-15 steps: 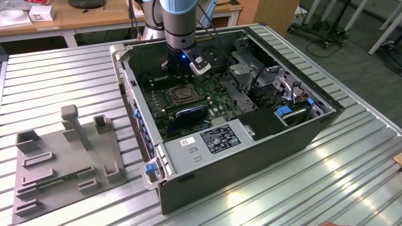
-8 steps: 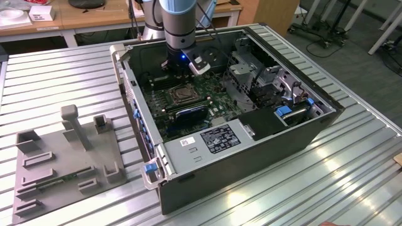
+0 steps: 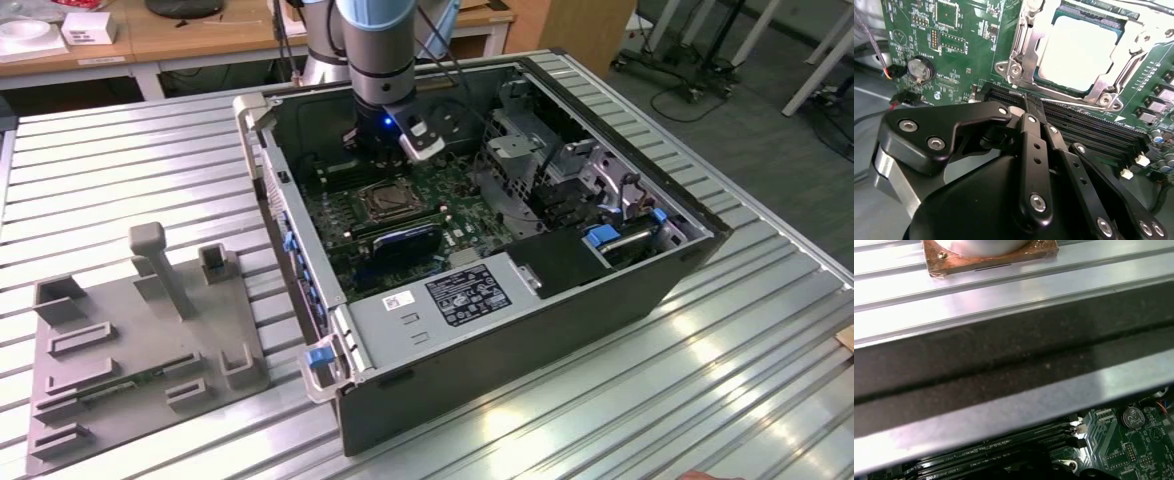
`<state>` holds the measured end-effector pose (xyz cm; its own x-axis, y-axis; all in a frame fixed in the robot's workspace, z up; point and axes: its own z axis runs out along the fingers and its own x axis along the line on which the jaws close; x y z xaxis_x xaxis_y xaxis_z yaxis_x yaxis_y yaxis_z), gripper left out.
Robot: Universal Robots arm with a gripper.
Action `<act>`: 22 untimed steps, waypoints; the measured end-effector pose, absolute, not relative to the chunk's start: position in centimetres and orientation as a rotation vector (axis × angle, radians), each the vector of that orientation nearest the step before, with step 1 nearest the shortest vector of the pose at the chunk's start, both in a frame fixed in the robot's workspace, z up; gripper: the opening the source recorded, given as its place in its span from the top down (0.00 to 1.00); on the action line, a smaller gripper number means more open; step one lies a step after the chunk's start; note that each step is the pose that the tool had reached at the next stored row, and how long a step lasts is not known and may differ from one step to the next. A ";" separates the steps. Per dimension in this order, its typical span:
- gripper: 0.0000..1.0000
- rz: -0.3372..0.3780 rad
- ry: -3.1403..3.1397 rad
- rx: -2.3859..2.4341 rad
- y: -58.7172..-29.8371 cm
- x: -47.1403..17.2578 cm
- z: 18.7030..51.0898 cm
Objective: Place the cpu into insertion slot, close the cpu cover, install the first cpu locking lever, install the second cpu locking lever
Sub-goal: 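Install the first cpu locking lever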
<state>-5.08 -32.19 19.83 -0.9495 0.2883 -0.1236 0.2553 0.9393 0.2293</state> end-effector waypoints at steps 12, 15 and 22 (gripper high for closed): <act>0.89 0.303 2.931 0.457 -32.2 -5.1 19.7; 0.89 0.298 2.929 0.465 -32.2 -5.1 19.6; 0.89 0.282 2.925 0.481 -32.2 -5.1 19.5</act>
<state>-5.08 -32.19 19.54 -0.9346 0.3309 -0.1302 0.2999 0.9302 0.2115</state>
